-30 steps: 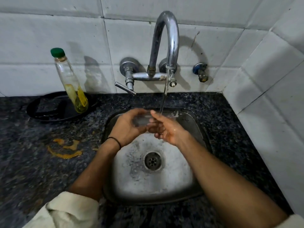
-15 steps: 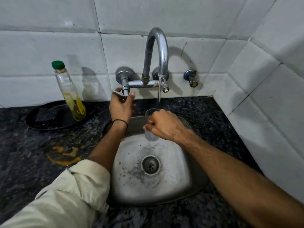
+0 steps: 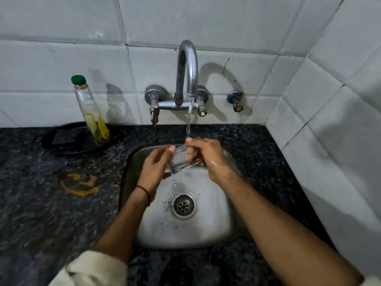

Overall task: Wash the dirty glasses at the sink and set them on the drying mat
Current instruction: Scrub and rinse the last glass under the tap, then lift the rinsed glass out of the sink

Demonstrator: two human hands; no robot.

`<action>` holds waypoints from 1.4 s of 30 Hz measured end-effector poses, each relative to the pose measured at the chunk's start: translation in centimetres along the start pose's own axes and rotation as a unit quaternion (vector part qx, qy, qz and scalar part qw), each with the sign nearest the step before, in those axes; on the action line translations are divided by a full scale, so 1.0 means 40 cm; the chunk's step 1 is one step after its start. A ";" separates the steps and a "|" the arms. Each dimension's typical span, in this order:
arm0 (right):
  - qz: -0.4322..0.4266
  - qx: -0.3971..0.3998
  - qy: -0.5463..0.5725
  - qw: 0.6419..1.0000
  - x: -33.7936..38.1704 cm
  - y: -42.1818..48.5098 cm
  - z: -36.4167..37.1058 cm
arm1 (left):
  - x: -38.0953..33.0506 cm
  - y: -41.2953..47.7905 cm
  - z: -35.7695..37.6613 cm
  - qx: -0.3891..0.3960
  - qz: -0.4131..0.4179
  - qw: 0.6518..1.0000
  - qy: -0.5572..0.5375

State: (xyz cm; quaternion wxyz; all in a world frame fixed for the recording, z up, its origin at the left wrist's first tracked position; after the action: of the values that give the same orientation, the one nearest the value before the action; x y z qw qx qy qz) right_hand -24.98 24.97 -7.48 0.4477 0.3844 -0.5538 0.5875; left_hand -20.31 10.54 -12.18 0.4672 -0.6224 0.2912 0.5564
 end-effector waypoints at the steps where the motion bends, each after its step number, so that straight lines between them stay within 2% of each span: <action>1: 0.047 -0.005 0.026 0.999 -0.014 -0.003 -0.002 | 0.011 -0.036 -0.006 0.020 -0.002 1.000 -0.019; 4: 0.159 -0.022 0.037 0.986 -0.087 0.000 -0.009 | 0.021 -0.086 -0.013 0.036 0.091 0.995 -0.021; 6: 0.212 -0.023 0.117 0.970 -0.132 -0.006 -0.007 | 0.011 -0.094 -0.005 0.025 0.139 0.990 0.028; 8: 0.240 -0.025 0.162 0.957 -0.159 -0.021 -0.008 | -0.002 -0.097 0.005 0.001 0.171 0.981 0.091; 11: 0.239 -0.034 0.125 0.962 -0.173 -0.051 -0.014 | -0.018 -0.115 0.012 -0.042 0.193 0.965 0.172; 16: 0.126 -0.014 -0.122 0.984 -0.211 -0.116 -0.050 | -0.026 -0.163 0.007 -0.082 0.210 0.939 0.258; 19: 0.004 0.007 -0.279 0.960 -0.235 -0.143 -0.078 | -0.021 -0.189 0.001 -0.093 0.224 0.925 0.292; 21: -0.074 0.028 -0.318 0.945 -0.242 -0.158 -0.087 | -0.020 -0.207 0.000 -0.099 0.222 0.924 0.295; 25: -0.196 0.081 -0.306 0.928 -0.250 -0.184 -0.084 | -0.021 -0.238 -0.003 -0.104 0.232 0.920 0.298; 32: -0.255 0.074 -0.213 0.940 -0.237 -0.211 -0.065 | -0.040 -0.273 -0.042 -0.101 0.237 0.919 0.298; 36: -0.267 0.090 -0.201 0.938 -0.223 -0.219 -0.014 | -0.053 -0.283 -0.117 -0.077 0.199 0.955 0.208; 38: -0.262 0.104 -0.193 0.940 -0.215 -0.217 0.035 | -0.052 -0.275 -0.187 -0.098 0.172 0.967 0.158; 42: -0.255 0.139 -0.179 0.940 -0.209 -0.199 0.172 | -0.039 -0.255 -0.363 -0.192 0.143 0.965 0.110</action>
State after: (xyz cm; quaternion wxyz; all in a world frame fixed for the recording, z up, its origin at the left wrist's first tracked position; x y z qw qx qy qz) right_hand -15.16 17.17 -12.34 0.4179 0.6703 -0.4210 0.4458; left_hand -5.55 1.14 -8.84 0.2195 -0.7101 0.3142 0.5906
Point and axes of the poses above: each hand's wrist, its own y-axis towards the middle knuckle, its own z-axis out of the palm, x = y × z, the point moved 1 cm from there along y, towards the middle knuckle, and after that the axes turned 9 degrees about -x, right-handed, at the moved point
